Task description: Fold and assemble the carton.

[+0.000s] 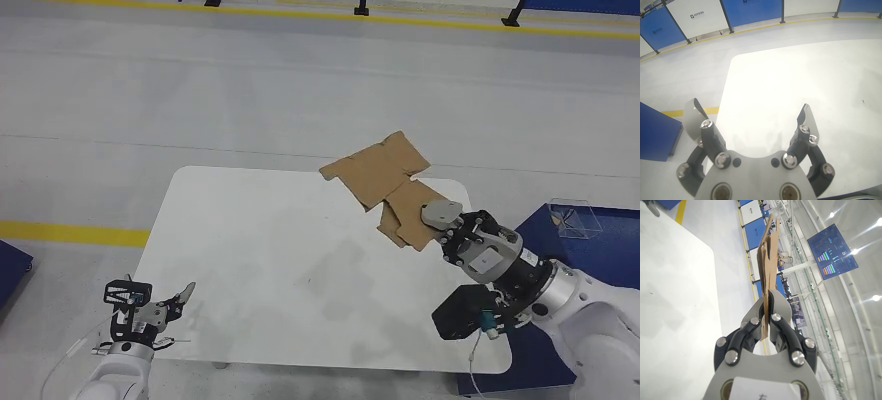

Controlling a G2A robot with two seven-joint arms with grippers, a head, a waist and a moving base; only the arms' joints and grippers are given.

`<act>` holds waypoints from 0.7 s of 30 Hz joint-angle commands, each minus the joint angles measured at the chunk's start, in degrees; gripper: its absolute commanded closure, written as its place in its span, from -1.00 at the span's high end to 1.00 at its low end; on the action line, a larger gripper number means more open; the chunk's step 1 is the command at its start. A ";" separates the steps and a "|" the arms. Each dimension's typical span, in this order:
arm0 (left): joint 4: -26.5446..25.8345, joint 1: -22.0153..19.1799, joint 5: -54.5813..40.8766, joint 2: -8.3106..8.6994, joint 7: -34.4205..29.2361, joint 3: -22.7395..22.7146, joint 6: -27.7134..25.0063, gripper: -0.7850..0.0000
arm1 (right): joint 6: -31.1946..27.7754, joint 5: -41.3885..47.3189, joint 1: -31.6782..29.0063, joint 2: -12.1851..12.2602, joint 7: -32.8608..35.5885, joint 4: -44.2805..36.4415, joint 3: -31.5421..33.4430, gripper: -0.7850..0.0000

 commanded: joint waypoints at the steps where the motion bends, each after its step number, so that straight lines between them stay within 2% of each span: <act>1: 0.00 0.00 0.00 0.00 0.00 0.00 0.00 1.00 | 5.43 -8.34 -3.35 0.35 -4.18 0.00 -0.83 -1.00; 7: 0.00 0.00 0.00 0.00 0.00 0.00 0.00 1.00 | 15.07 -17.42 -10.07 0.92 -9.97 0.00 -2.79 -1.00; 12: 0.00 0.00 0.00 0.00 0.00 0.00 0.00 1.00 | 18.71 -20.11 -11.87 1.18 -11.36 0.00 -3.66 -1.00; 16: 0.00 0.00 0.00 0.00 0.00 0.00 0.00 1.00 | 17.09 -12.03 -9.90 1.13 -11.65 0.00 -1.43 -1.00; 19: 0.00 0.00 0.00 0.00 0.00 0.00 0.00 1.00 | 12.47 1.56 -7.04 0.94 -10.42 0.00 2.33 -1.00; 21: 0.00 0.00 0.00 0.00 0.00 0.00 0.00 1.00 | 8.35 15.13 -5.49 0.68 -8.38 0.00 5.44 -1.00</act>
